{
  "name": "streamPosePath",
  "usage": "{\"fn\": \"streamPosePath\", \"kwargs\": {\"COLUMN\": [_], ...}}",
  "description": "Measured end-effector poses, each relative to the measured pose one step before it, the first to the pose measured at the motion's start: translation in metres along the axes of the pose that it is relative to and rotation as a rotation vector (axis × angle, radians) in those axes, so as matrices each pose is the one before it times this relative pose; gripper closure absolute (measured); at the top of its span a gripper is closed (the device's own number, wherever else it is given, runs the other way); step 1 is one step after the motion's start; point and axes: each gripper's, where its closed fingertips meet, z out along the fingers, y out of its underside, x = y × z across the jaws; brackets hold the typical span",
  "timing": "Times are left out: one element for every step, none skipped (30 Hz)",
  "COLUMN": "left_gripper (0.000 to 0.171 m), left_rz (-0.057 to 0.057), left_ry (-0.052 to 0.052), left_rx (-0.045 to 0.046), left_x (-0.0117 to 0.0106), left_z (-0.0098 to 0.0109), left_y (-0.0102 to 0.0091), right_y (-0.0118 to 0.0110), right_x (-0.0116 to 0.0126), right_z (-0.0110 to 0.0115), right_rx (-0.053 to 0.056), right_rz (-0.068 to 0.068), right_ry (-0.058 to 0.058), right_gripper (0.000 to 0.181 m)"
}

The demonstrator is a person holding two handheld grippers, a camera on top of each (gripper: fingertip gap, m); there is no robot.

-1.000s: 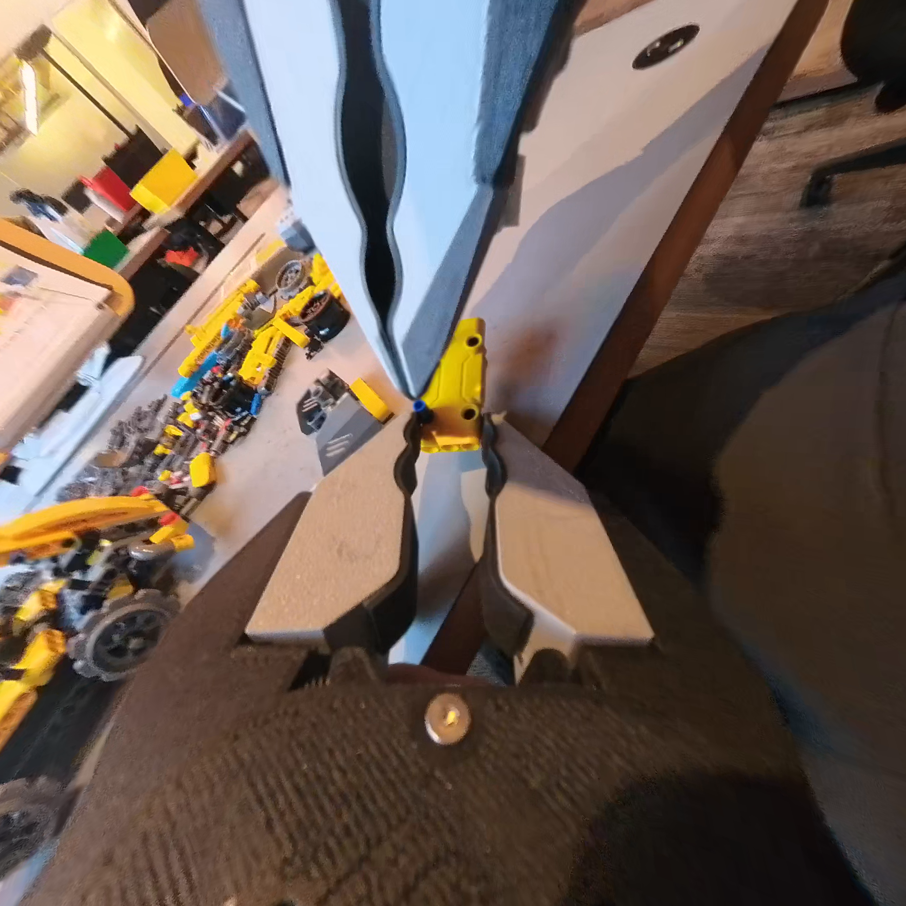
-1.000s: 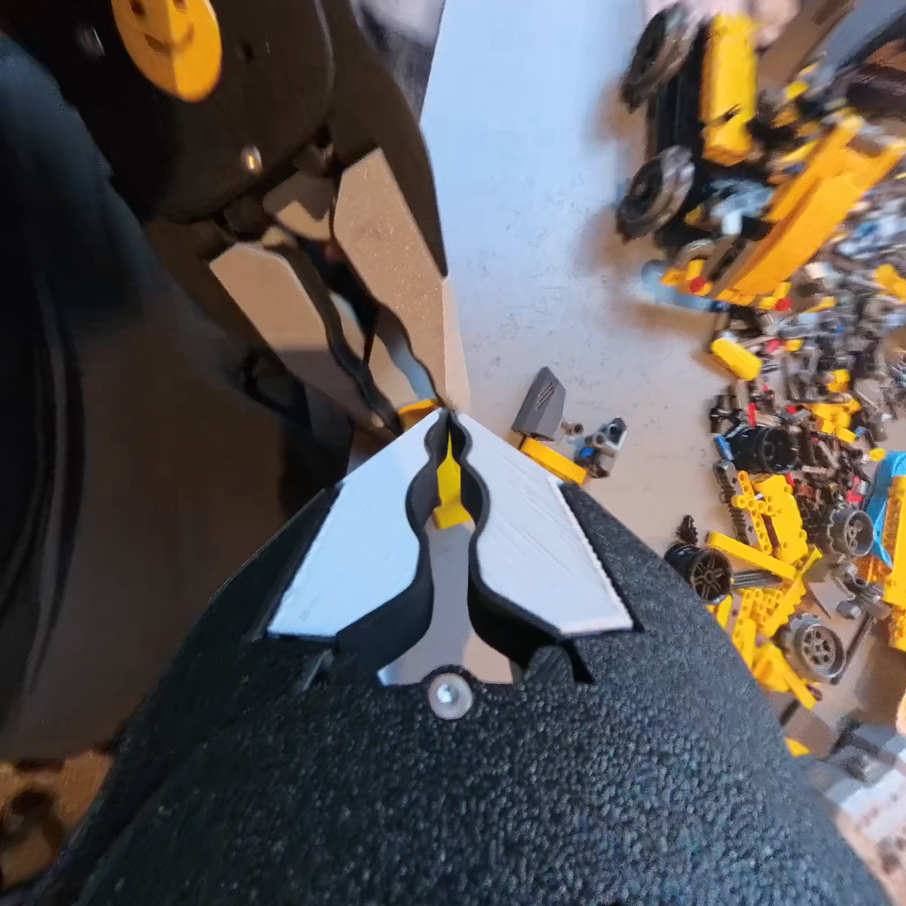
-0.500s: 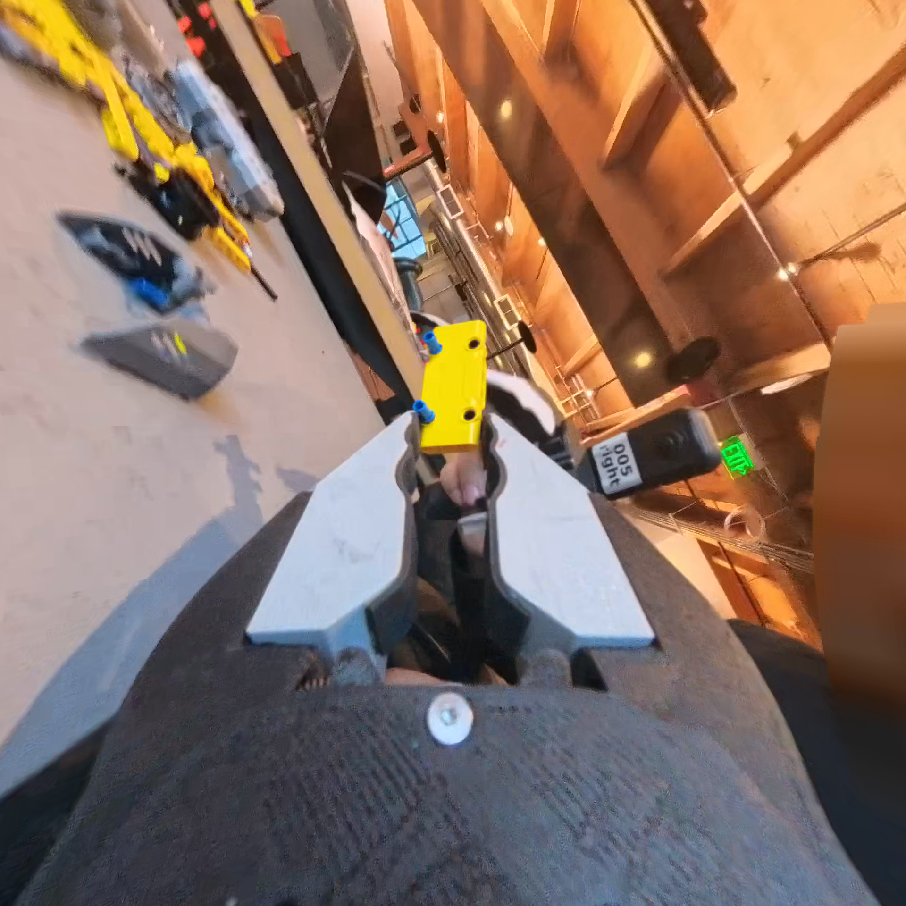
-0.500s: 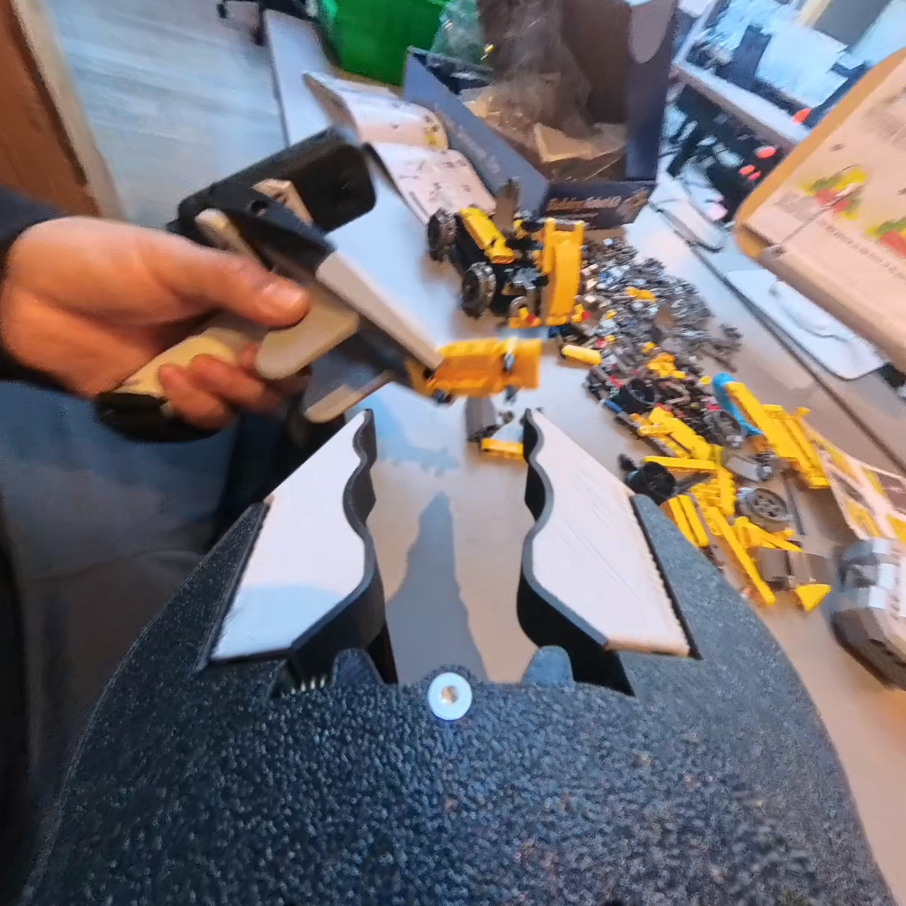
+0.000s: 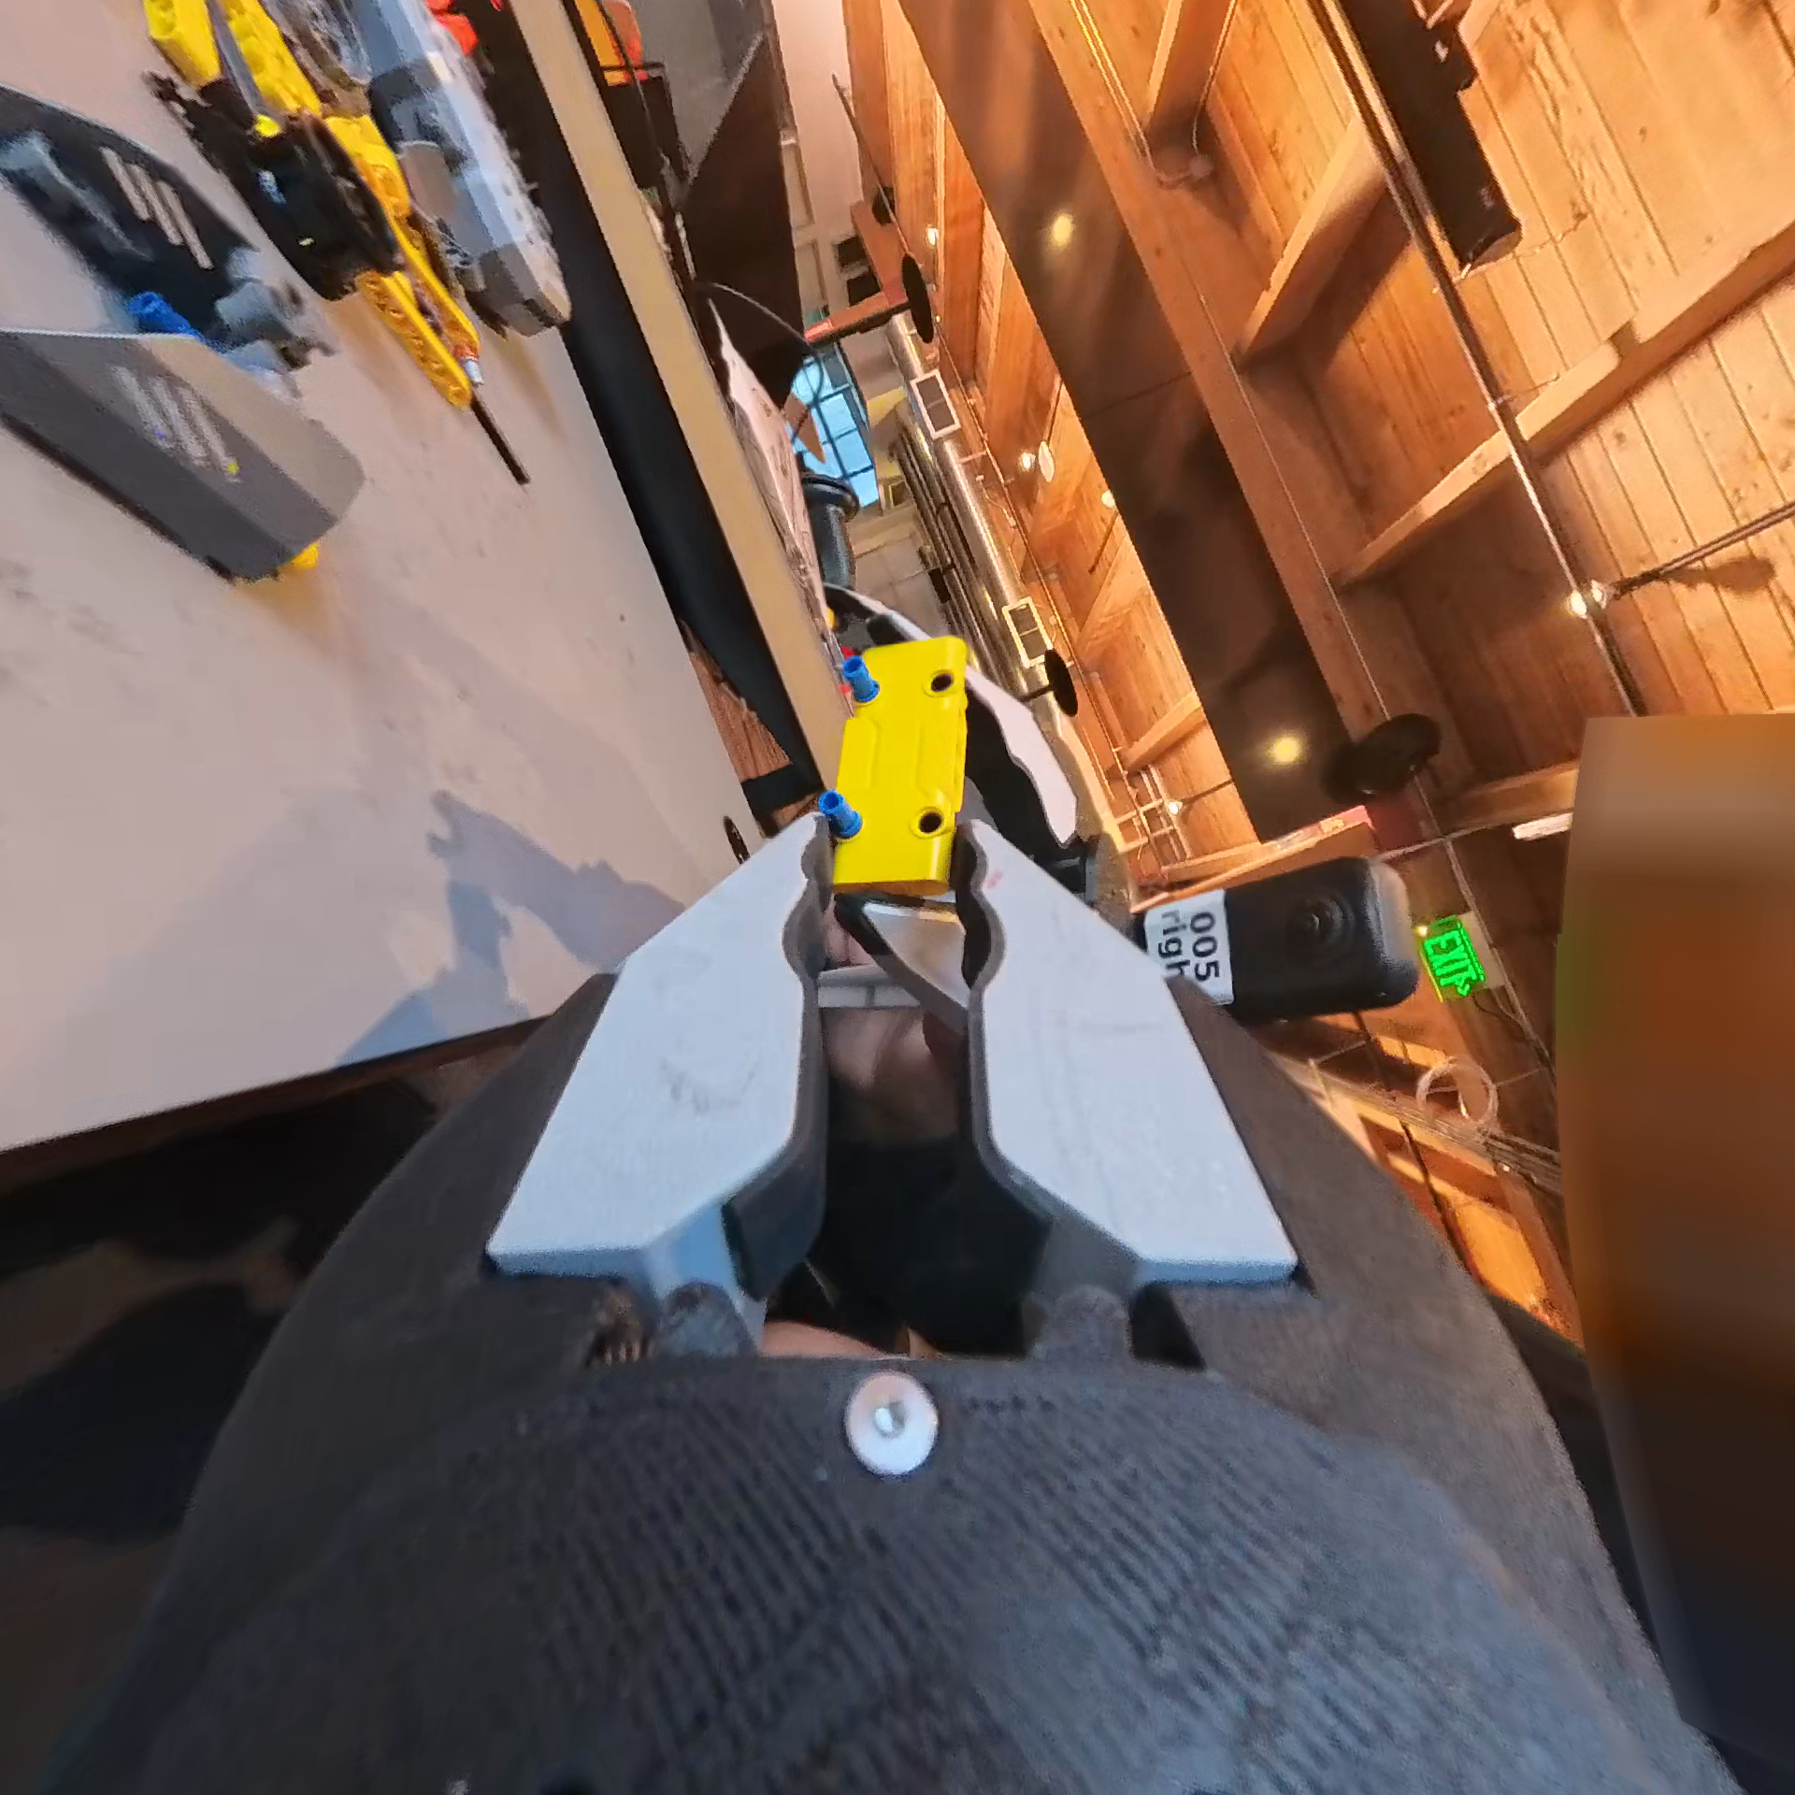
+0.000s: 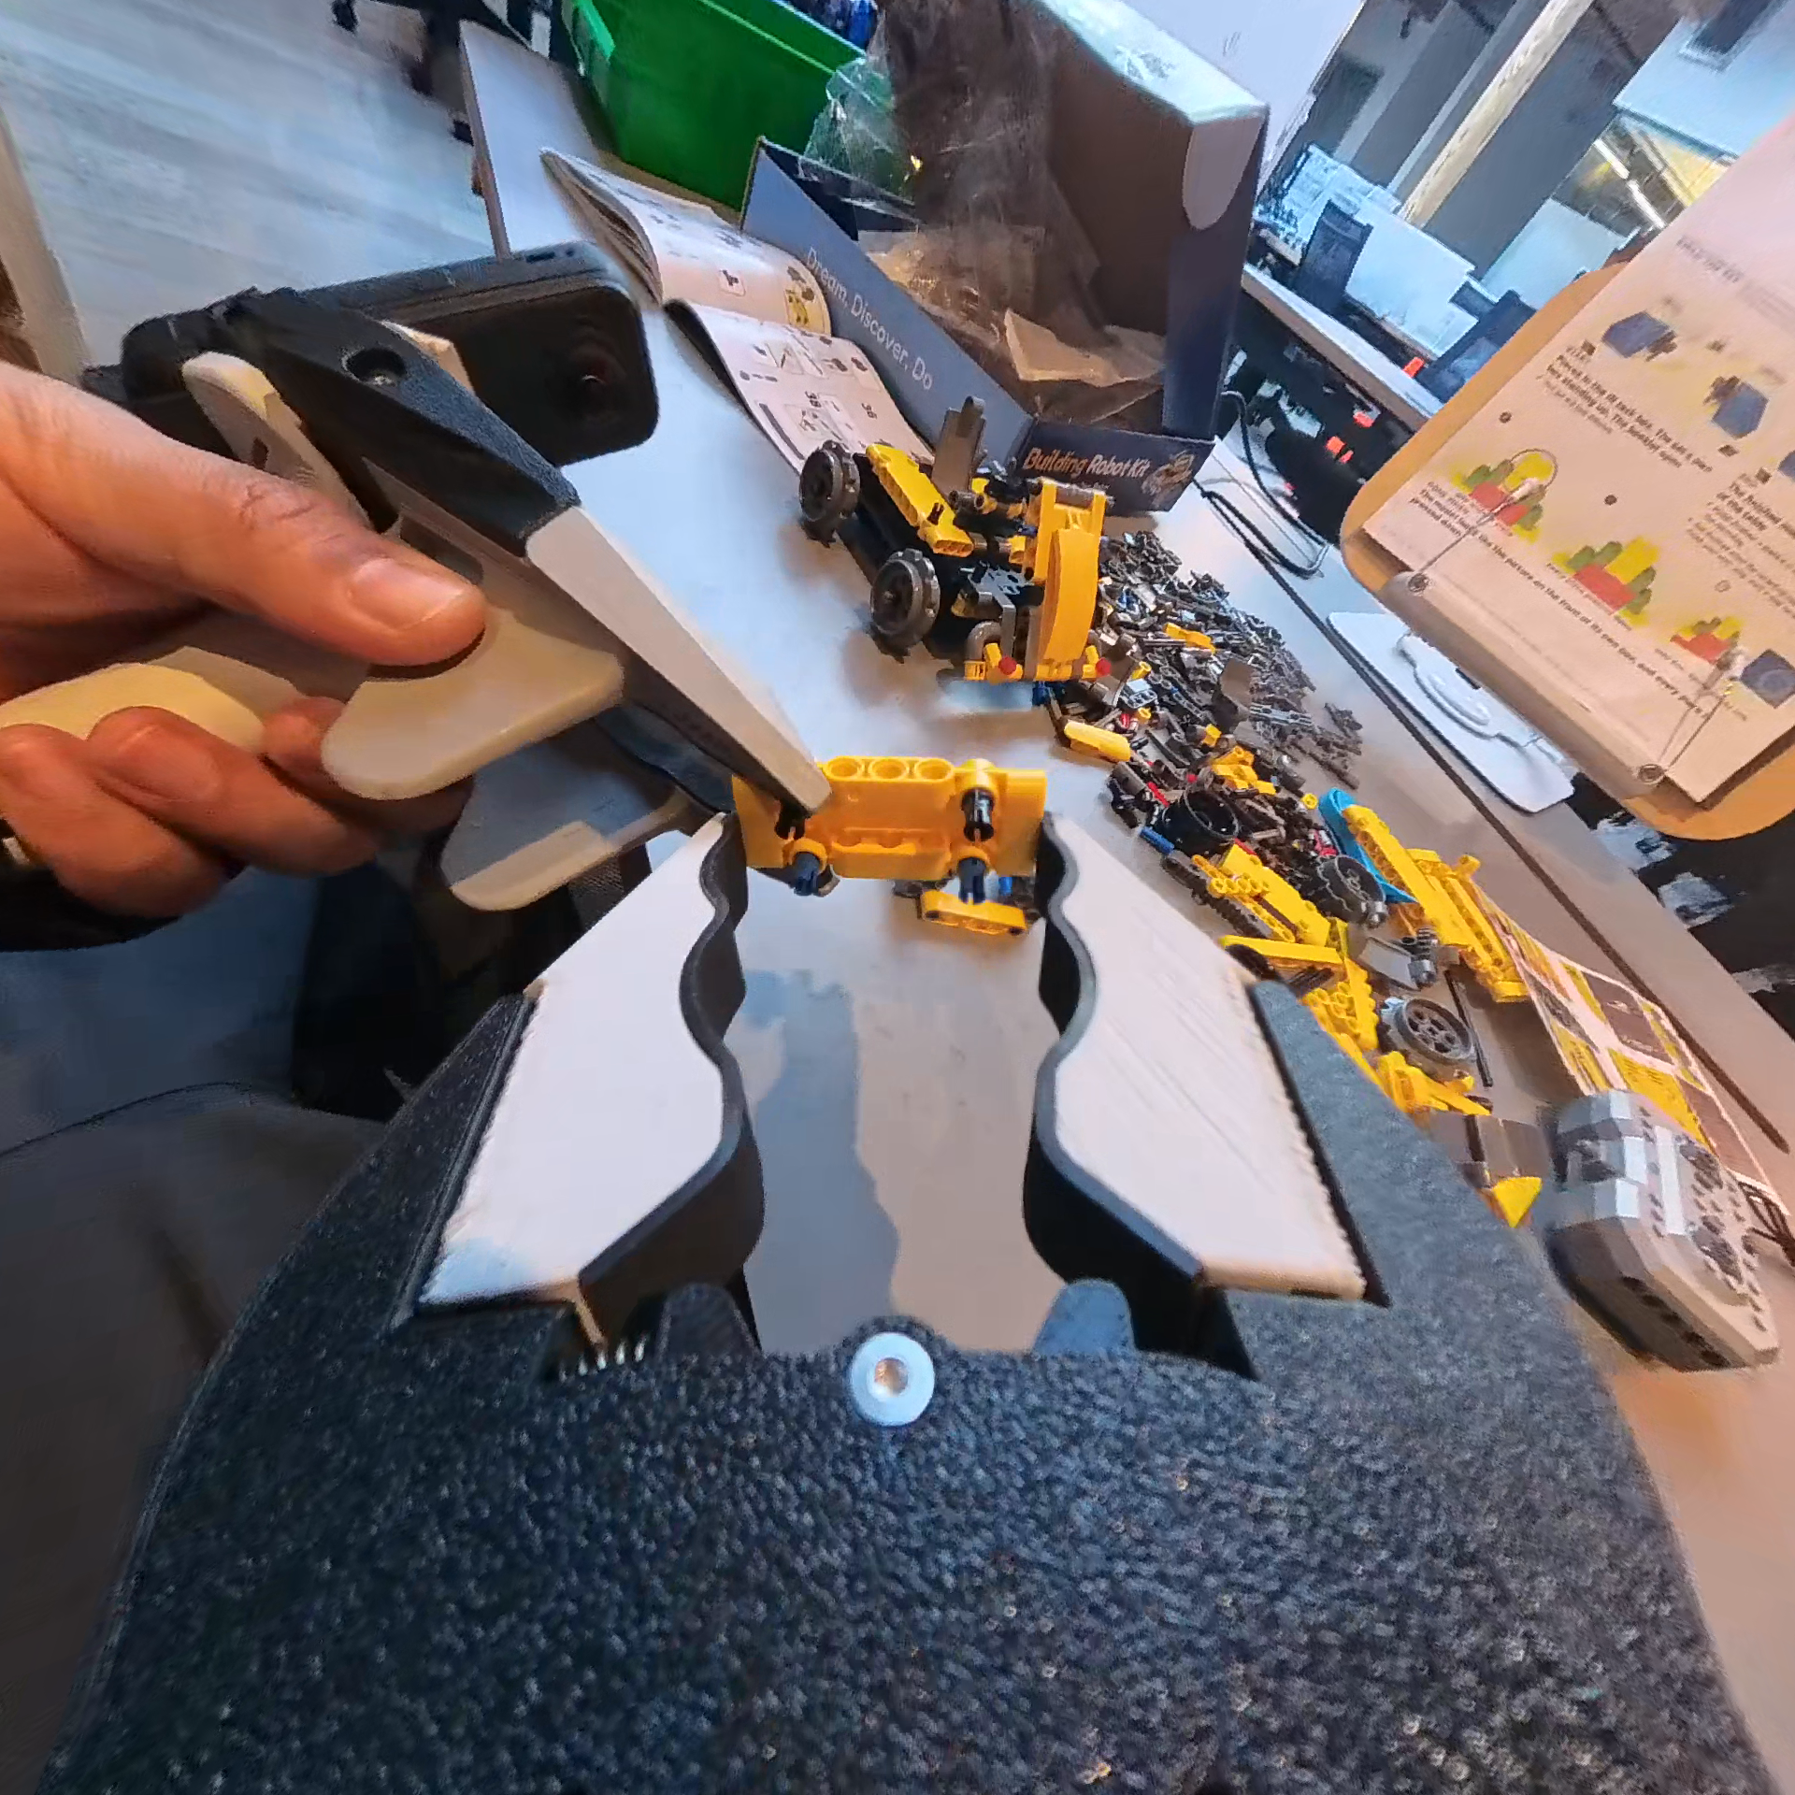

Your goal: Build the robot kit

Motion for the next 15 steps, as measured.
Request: {"fn": "streamPosePath", "kwargs": {"left_gripper": [0.148,0.148,0.148,0.148,0.148,0.148,0.148,0.148,0.146,0.143,0.139,0.132,0.127,0.122,0.119], "left_rz": [-0.0084,-0.0061,-0.0056,-0.0071,-0.0006,0.0106,0.0175,0.0201,0.0196,0.0199,0.0229,0.0271,0.0325,0.0385,0.0459], "left_ry": [0.0,-0.0021,-0.0014,0.001,-0.0013,-0.0021,-0.0034,-0.0074,-0.0098,-0.0095,-0.0062,-0.0092,-0.0121,-0.012,-0.0168], "left_rx": [0.00965,0.00672,0.00421,0.00162,-0.00259,-0.00676,-0.00949,-0.01185,-0.01251,-0.01382,-0.01464,-0.0208,-0.02635,-0.02612,-0.02659], "left_x": [-0.00224,-0.00225,-0.00181,-0.00114,-0.00147,-0.0015,-0.00165,-0.00193,-0.00196,-0.00155,-0.00066,-0.00085,-0.00072,-0.00054,-0.00085], "left_z": [-0.00086,-0.00091,-0.00072,-0.0005,-0.00022,-0.00006,0.00016,0.00028,0.00015,0.00021,-0.0002,-0.00061,-0.00109,-0.00182,-0.00262], "left_y": [-0.001,-0.00111,-0.00106,-0.00139,-0.00114,-0.0009,-0.00056,-0.00025,-0.00028,-0.00011,-0.00034,0.00028,0.00115,0.00128,0.00175], "right_y": [0.00155,0.00142,0.00119,0.00058,0.00075,0.00115,0.00134,0.00188,0.00167,0.00083,0.00075,0.00109,0.00081,0.00106,0.00113], "right_x": [-0.00043,-0.00055,-0.00016,0.00017,0.00031,0.00044,0.00053,0.0009,0.00216,0.00308,0.00367,0.00453,0.00469,0.00424,0.00364], "right_z": [0.00223,0.00231,0.00211,0.00176,0.00177,0.00154,0.00118,0.00063,-0.00029,-0.00127,-0.00181,-0.00209,-0.00207,-0.00213,-0.00197], "right_rx": [-0.0011,-0.0017,-0.0016,0.0018,0.0002,-0.0013,-0.0017,-0.0037,-0.0011,0.0038,0.0026,-0.0009,0.001,0.0013,0.0024], "right_rz": [0.0047,0.0067,0.006,0.0031,0.0013,0.0022,0.0033,0.0059,0.0089,0.0132,0.0165,0.0176,0.0181,0.0216,0.0249], "right_ry": [-0.0056,-0.0084,-0.0074,-0.0031,-0.001,-0.0003,0.0005,0.0023,0.0067,0.0079,0.0057,0.0055,0.0039,-0.0011,-0.0055], "right_gripper": [0.122,0.122,0.122,0.122,0.122,0.122,0.122,0.122,0.122,0.122,0.122,0.122,0.122,0.122,0.122]}}
